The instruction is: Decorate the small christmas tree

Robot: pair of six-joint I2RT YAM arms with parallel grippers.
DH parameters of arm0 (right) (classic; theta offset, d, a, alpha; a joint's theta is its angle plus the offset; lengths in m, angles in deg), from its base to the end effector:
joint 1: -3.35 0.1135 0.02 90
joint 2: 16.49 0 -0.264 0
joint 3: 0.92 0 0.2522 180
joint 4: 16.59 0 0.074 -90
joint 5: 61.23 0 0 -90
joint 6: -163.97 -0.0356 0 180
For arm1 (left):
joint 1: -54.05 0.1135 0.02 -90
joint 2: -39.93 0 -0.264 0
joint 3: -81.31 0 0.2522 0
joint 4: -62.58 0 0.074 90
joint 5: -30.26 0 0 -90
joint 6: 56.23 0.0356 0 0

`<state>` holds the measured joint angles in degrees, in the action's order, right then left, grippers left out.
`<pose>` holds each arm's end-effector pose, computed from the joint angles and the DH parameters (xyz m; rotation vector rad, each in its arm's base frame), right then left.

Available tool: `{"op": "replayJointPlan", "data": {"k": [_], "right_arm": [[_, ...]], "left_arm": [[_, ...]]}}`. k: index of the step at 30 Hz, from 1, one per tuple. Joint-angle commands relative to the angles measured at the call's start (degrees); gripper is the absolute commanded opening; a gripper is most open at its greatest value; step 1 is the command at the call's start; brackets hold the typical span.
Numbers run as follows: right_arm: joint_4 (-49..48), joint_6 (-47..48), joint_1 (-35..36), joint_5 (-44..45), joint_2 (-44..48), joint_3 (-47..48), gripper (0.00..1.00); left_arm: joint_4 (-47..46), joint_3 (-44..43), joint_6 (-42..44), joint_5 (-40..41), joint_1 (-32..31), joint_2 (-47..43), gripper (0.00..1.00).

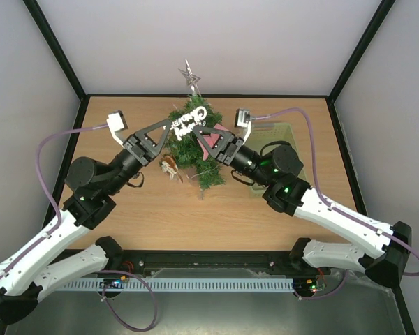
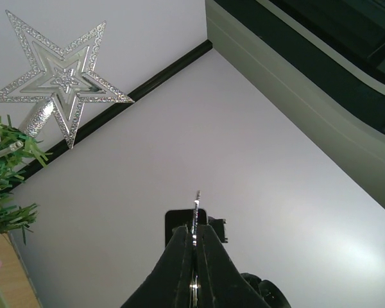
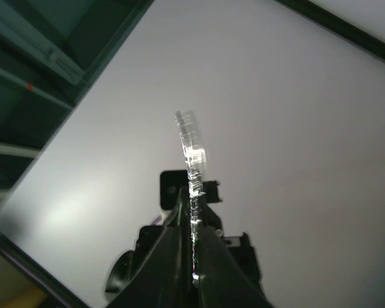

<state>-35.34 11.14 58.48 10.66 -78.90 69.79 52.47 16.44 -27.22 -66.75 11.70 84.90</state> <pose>0.1300 0.2060 0.4329 -0.2556 1.3471 1.9665 0.1190 -0.1144 0.4406 -0.0687 1.2052 -1.6769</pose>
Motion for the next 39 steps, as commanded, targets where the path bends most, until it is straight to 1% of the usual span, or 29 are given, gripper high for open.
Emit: {"op": "replayJointPlan", "data": {"k": [1, 2, 3, 4, 5, 6, 8, 10, 12, 14, 18, 22, 24, 26, 29, 31, 33, 34, 35, 37, 38, 39], "right_arm": [[-2.2, 1.6, 0.5, 0.5, 0.1, 1.8, 0.02], [-1.2, 2.2, 0.6, 0.8, 0.4, 1.8, 0.02], [0.0, 3.5, 0.5, 0.7, 0.6, 2.1, 0.02], [2.0, 5.7, 0.6, 0.3, 1.1, 2.8, 0.02], [5.1, 7.9, 0.5, -0.2, 1.5, 3.8, 0.02], [9.5, 11.2, 0.5, -1.1, 2.0, 5.2, 0.02], [22.9, 18.1, 0.6, -1.9, 2.9, 9.2, 0.02], [33.9, 23.6, 0.6, -1.5, 3.4, 12.4, 0.02], [40.5, 27.7, 0.5, -4.3, 3.7, 14.8, 0.02], [47.0, 30.9, 0.5, -8.1, 3.4, 17.4, 0.02], [59.7, 36.7, 0.6, -13.3, 0.4, 23.2, 0.02], [66.3, 40.4, 0.6, -18.7, -2.8, 26.0, 0.02], [69.0, 42.4, 0.6, -18.4, -4.5, 28.1, 0.02], [70.6, 43.9, 0.6, -18.1, -5.4, 29.7, 0.02], [71.6, 45.3, 0.5, -18.3, -6.0, 30.8, 0.02], [72.1, 46.4, 0.6, -18.5, -6.2, 30.9, 0.02], [72.8, 47.1, 0.6, -17.9, -6.4, 30.9, 0.02], [73.0, 47.2, 0.6, -17.6, -6.4, 30.8, 0.02], [72.8, 47.2, 0.5, -17.2, -6.3, 30.6, 0.02], [70.4, 45.7, 0.6, -15.4, -5.2, 28.9, 0.12], [67.0, 44.1, 0.6, -15.0, -4.0, 26.6, 0.14], [62.5, 41.8, 0.5, -15.0, -2.6, 23.5, 0.21]], "left_arm": [[-2.6, 0.9, 0.0, -0.5, 0.2, -0.5, 0.02], [-2.3, 1.0, 0.2, -1.0, 0.2, -0.5, 0.04], [-1.8, 1.0, 0.5, -1.8, 0.2, -0.7, 0.08], [-0.8, 1.0, 1.3, -3.2, 0.2, -1.0, 0.18], [1.4, 0.6, 2.5, -4.1, 0.2, -1.4, 0.33], [5.2, -0.1, 4.2, -4.8, 0.3, -2.0, 0.45], [13.4, -1.3, 8.7, -6.9, 0.3, -3.6, 0.56], [19.8, -2.0, 13.0, -7.4, 0.3, -5.8, 0.59], [23.8, -2.2, 15.8, -8.5, 0.3, -7.0, 0.62], [27.0, -2.9, 18.8, -11.0, 0.5, -7.3, 0.62], [33.0, -7.1, 24.2, -18.8, 0.8, -4.8, 0.60], [32.3, -9.2, 24.9, -27.4, 1.1, -1.3, 0.56], [31.8, -9.6, 24.8, -30.1, 1.3, -0.3, 0.51], [32.0, -9.4, 25.0, -30.3, 1.5, -0.1, 0.45], [32.4, -8.9, 25.0, -30.6, 2.5, 0.0, 0.35], [31.8, -8.6, 24.3, -31.7, 3.3, 0.2, 0.25], [30.4, -8.1, 23.5, -32.7, 3.9, 0.1, 0.10], [29.6, -7.8, 23.0, -32.9, 4.0, -0.2, 0.04], [28.8, -7.5, 22.6, -32.9, 4.3, -0.3, 0.03], [27.8, -7.2, 21.3, -31.3, 4.7, -0.8, 0.03], [26.7, -6.8, 20.2, -30.4, 4.9, -1.2, 0.02], [24.3, -6.0, 18.5, -29.8, 5.1, -1.6, 0.02]]}}
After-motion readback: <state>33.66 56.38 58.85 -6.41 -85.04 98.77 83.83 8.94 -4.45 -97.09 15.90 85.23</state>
